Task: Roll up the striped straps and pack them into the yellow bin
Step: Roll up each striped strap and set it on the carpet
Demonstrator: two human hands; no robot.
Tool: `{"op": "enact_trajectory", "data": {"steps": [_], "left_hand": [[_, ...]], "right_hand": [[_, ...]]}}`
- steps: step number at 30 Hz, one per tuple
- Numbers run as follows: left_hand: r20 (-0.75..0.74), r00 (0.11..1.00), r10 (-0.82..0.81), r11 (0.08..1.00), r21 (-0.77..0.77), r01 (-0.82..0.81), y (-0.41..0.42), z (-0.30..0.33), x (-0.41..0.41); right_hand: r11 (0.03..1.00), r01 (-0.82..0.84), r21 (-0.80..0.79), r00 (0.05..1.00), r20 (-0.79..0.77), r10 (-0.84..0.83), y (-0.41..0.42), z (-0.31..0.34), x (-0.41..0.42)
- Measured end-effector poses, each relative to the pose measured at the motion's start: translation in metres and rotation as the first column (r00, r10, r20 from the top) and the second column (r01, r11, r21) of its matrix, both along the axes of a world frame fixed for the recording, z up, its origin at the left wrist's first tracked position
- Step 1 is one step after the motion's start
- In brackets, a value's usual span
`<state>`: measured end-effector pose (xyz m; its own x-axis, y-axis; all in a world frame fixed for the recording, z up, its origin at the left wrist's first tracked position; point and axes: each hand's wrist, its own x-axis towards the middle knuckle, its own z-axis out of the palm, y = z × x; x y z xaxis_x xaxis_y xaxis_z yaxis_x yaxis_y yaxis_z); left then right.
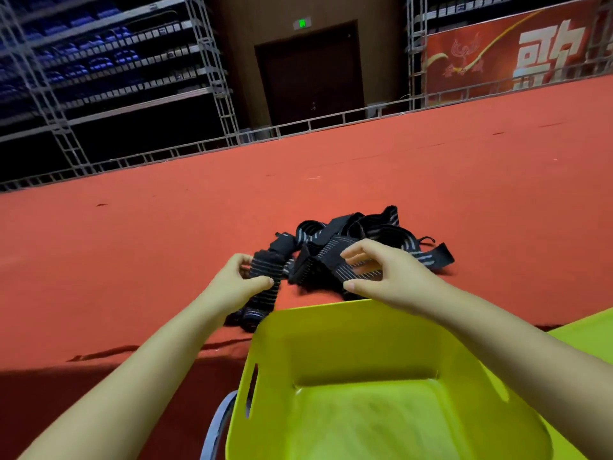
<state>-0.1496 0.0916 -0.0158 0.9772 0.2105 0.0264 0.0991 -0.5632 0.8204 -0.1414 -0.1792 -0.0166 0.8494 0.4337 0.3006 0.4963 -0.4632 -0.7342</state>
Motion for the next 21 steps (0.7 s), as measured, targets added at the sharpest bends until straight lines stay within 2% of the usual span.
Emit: {"op": "enact_trajectory", "data": {"steps": [4, 8, 17, 21], "left_hand": [[0.058, 0.969, 0.240, 0.969, -0.078, -0.236, 0.056, -0.019, 0.050], [0.107, 0.911, 0.399, 0.913, -0.141, -0.383, 0.092, -0.033, 0.095], [0.006, 0.860, 0.510, 0.857, -0.097, -0.507, 0.138, -0.074, 0.164], [-0.069, 0.853, 0.517, 0.856, 0.019, -0.517, 0.169, -0.099, 0.188]], "right_hand": [[0.992, 0.049, -0.120, 0.999, 0.003, -0.049, -0.001, -0.013, 0.029], [0.979, 0.077, -0.187, 0.997, -0.009, -0.080, 0.000, -0.026, 0.051], [0.973, 0.099, -0.208, 0.992, -0.057, -0.113, 0.000, -0.051, 0.078], [0.976, 0.109, -0.189, 0.988, -0.087, -0.127, 0.002, -0.063, 0.082]]}}
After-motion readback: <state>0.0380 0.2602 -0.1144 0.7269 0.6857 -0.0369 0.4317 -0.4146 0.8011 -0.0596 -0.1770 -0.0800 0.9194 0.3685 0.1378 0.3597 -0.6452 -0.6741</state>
